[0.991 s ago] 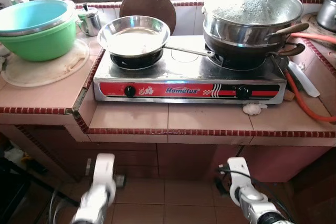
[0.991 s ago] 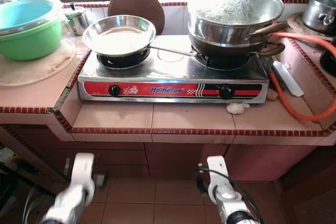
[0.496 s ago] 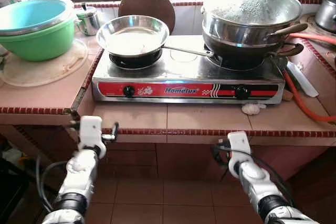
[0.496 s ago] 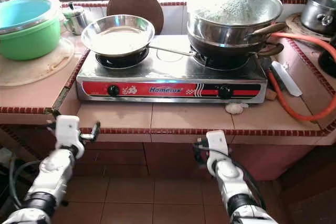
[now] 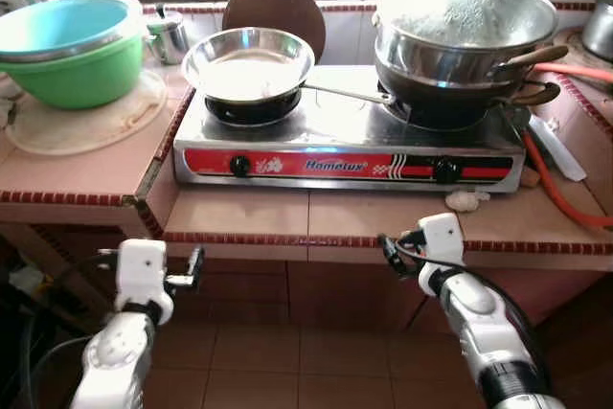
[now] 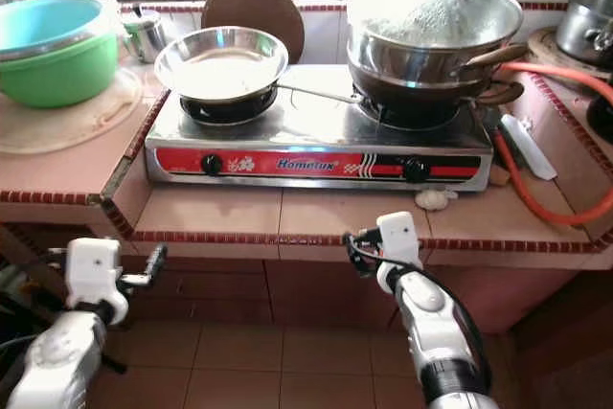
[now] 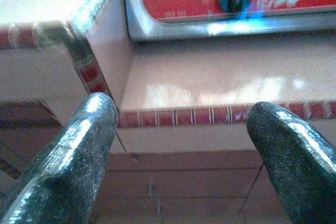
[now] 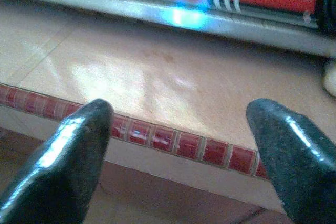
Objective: Kitchen organization
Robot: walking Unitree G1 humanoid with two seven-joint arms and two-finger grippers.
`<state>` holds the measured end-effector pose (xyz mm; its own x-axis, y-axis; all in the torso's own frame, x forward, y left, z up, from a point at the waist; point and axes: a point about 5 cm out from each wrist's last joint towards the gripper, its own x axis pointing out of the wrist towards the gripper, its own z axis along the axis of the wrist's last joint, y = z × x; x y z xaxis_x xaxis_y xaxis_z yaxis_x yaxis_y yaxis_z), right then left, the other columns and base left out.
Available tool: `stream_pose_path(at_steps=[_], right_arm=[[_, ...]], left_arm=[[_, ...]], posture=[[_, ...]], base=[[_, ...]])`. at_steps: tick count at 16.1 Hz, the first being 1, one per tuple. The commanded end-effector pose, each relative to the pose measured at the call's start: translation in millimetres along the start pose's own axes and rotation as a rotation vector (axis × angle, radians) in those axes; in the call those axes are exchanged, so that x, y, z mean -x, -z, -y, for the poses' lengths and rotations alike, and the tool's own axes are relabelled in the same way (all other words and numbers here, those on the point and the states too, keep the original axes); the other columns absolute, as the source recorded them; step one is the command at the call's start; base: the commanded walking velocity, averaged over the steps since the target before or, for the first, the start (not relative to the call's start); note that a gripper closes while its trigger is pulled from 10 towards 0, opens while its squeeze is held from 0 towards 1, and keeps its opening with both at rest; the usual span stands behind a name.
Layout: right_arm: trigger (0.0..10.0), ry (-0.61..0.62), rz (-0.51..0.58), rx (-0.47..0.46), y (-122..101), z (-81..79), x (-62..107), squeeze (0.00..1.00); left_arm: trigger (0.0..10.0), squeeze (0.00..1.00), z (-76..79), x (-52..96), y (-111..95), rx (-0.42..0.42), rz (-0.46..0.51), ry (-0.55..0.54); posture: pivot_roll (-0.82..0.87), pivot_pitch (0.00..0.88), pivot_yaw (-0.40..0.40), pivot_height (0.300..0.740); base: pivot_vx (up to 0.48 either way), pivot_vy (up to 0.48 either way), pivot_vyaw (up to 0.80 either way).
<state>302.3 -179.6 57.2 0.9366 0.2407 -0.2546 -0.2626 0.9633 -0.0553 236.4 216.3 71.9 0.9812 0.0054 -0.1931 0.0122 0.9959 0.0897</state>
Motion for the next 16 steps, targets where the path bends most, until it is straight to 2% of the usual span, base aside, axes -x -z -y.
stream_pose_path(at_steps=[1,3,4,6,7,8,9,10,11,13,16], right_arm=[[10.0,-0.019,0.042,-0.007,-15.1,-0.3,4.0,0.0],[10.0,0.004,0.106,-0.03,-33.5,3.0,21.4,0.0],[10.0,0.008,0.134,-0.038,-37.9,2.1,30.6,0.0],[10.0,0.018,0.133,-0.064,-37.9,0.0,46.5,0.0],[10.0,0.04,0.122,-0.098,-33.5,0.7,53.7,0.0],[10.0,0.048,0.118,-0.107,-28.2,1.7,59.6,0.0],[10.0,0.049,0.103,-0.065,-20.9,3.0,65.3,0.0],[10.0,0.096,0.07,-0.067,-12.0,7.9,69.5,0.0],[10.0,0.122,0.048,-0.113,-6.5,6.5,73.7,0.0],[10.0,0.065,0.062,-0.066,-14.6,-2.7,77.4,0.0],[10.0,0.111,0.073,-0.089,-22.4,8.2,79.0,0.0]], left_arm=[[10.0,0.0,-7.6,9.2,-10.6,0.014,0.003,-0.04],[10.0,0.0,-11.4,26.6,-27.0,-0.029,0.047,-0.027],[10.0,0.0,-17.5,32.4,-25.9,-0.035,0.038,-0.044],[10.0,0.0,-29.2,40.2,-24.8,-0.045,0.002,-0.101],[10.0,0.0,-30.3,42.2,-25.8,-0.031,0.004,-0.11],[10.0,0.0,-28.7,42.6,-27.9,-0.019,0.022,-0.104],[10.0,0.0,-27.3,43.2,-29.3,-0.002,0.038,-0.107],[10.0,0.0,-26.5,44.0,-28.7,0.025,0.039,-0.113],[10.0,0.0,-27.4,42.8,-21.6,0.087,0.021,-0.154],[10.0,0.0,-19.5,37.9,-16.1,0.079,-0.006,-0.138],[10.0,0.0,-7.4,35.4,-19.3,0.082,-0.005,-0.09]], posture=[[-0.09,0.039,0.024,0.74],[-0.08,0.049,0.023,0.74],[-0.07,0.057,0.026,0.74],[-0.07,0.057,0.027,0.74],[-0.07,0.056,0.029,0.74],[-0.07,0.056,0.029,0.74],[-0.07,0.058,0.026,0.74],[-0.07,0.061,0.027,0.74],[-0.09,0.069,0.034,0.74],[-0.1,0.082,0.039,0.74],[-0.11,0.116,0.044,0.74]], base=[[0.0,0.0,0.0],[0.0,0.0,0.0],[0.0,0.0,0.0],[0.0,0.0,0.0],[0.0,0.0,0.0],[0.0,0.0,0.0],[0.0,0.0,0.0],[0.0,0.0,0.0],[0.0,0.0,0.0],[0.0,0.0,0.0],[0.0,0.0,0.0]])
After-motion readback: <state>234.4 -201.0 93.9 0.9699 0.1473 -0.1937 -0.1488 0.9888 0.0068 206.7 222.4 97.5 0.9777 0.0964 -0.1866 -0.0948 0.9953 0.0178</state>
